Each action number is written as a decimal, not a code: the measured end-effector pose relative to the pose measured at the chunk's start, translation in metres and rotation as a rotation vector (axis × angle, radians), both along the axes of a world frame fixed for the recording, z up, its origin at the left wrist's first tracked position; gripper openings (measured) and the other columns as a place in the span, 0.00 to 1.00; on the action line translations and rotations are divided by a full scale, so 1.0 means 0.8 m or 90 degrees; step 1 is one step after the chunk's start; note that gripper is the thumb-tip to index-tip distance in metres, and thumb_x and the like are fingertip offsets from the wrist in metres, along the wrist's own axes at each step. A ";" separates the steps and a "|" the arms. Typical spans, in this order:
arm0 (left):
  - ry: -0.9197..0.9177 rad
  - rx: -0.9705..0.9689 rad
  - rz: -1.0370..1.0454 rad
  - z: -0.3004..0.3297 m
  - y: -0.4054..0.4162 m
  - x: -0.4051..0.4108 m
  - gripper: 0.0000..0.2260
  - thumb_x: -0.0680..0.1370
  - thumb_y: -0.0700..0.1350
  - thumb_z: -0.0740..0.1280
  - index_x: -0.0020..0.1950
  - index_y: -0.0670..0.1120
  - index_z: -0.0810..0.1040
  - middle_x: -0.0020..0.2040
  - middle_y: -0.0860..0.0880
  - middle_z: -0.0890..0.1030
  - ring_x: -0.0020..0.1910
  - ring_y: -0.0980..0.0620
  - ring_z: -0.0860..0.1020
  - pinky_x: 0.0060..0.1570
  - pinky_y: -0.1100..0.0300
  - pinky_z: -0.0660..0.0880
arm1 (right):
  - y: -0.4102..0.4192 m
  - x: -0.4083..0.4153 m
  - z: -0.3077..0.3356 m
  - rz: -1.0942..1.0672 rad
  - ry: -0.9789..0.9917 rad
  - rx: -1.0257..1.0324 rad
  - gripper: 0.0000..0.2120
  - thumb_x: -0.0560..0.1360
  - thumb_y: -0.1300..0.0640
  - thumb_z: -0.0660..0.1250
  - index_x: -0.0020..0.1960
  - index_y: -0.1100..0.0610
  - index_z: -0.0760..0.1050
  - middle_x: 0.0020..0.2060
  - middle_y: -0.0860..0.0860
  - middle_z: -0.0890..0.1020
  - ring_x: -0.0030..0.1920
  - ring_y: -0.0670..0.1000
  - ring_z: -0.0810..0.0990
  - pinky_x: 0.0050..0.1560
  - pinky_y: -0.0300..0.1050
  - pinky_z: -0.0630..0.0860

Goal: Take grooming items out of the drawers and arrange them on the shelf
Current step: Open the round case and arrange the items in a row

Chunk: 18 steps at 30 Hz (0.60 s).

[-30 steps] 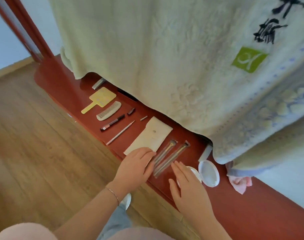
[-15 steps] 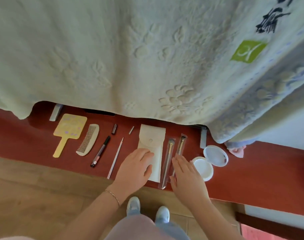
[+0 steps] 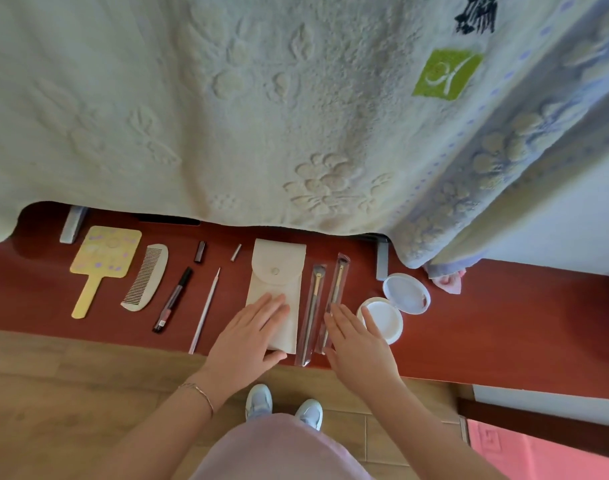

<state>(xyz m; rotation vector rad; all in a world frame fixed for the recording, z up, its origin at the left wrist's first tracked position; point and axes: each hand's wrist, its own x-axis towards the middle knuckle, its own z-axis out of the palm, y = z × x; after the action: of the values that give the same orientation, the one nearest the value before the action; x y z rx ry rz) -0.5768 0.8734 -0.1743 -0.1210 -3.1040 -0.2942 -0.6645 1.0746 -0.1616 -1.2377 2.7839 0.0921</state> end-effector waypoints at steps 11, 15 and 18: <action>0.020 -0.101 -0.140 0.005 0.034 -0.015 0.31 0.68 0.65 0.66 0.64 0.47 0.75 0.66 0.48 0.75 0.69 0.47 0.67 0.65 0.43 0.66 | 0.020 -0.003 -0.009 0.040 0.047 -0.021 0.29 0.59 0.46 0.78 0.57 0.57 0.80 0.57 0.54 0.82 0.59 0.53 0.79 0.58 0.60 0.73; 0.024 -0.116 -0.112 -0.002 0.044 -0.027 0.29 0.67 0.63 0.70 0.60 0.46 0.78 0.61 0.48 0.78 0.67 0.47 0.70 0.64 0.43 0.66 | 0.024 -0.008 -0.009 0.055 0.066 -0.034 0.29 0.58 0.46 0.78 0.55 0.56 0.81 0.56 0.53 0.82 0.58 0.51 0.80 0.57 0.57 0.74; 0.036 -0.118 -0.100 -0.004 0.045 -0.033 0.28 0.66 0.63 0.70 0.59 0.45 0.79 0.60 0.47 0.79 0.65 0.46 0.72 0.63 0.43 0.67 | 0.025 -0.011 -0.009 0.052 0.062 -0.036 0.29 0.57 0.46 0.78 0.55 0.56 0.81 0.56 0.53 0.82 0.58 0.51 0.80 0.57 0.57 0.74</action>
<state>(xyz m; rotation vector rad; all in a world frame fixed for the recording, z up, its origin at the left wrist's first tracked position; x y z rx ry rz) -0.6032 0.9098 -0.1777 -0.3698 -3.0633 -0.0047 -0.6737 1.0943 -0.1688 -1.3966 2.8363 0.0813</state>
